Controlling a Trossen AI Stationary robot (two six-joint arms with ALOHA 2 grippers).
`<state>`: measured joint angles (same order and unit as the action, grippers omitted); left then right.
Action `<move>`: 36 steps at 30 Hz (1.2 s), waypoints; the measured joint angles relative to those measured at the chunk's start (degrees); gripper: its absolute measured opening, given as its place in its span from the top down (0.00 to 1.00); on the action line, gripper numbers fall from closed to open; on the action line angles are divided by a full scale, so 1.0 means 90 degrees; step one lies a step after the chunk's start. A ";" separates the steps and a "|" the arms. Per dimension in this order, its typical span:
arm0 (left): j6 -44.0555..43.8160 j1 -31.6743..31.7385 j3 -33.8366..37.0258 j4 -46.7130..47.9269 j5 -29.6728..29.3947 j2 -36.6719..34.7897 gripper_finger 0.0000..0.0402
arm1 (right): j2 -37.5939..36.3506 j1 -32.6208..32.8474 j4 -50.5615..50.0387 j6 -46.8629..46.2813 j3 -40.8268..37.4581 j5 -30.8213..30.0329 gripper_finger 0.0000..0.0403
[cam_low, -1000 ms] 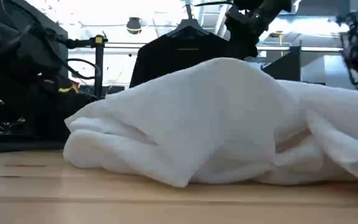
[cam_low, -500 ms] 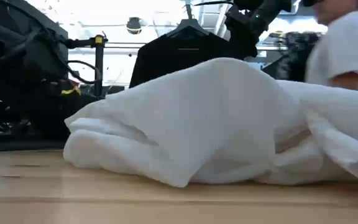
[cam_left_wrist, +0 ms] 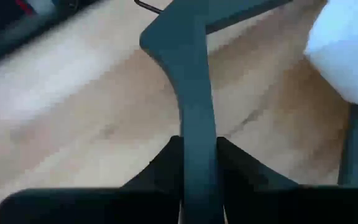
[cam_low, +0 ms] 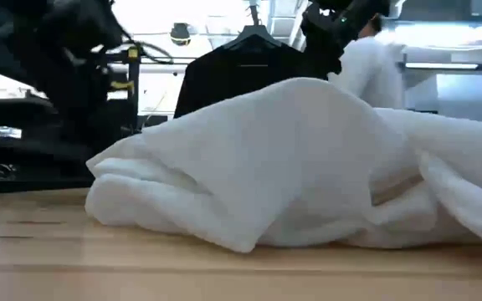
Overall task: Hang clothes
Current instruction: Hang the white polo on the rack
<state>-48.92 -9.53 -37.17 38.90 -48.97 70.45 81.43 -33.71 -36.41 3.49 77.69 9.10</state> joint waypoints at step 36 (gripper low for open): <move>0.6332 0.0611 -0.4569 0.0742 -0.1697 -0.0012 0.87 | -0.0005 -0.1730 0.0614 -0.1192 0.0766 0.4513 0.54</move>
<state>8.06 -4.03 -78.29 45.58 -64.24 70.35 81.38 -49.29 -30.88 -7.24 84.58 49.72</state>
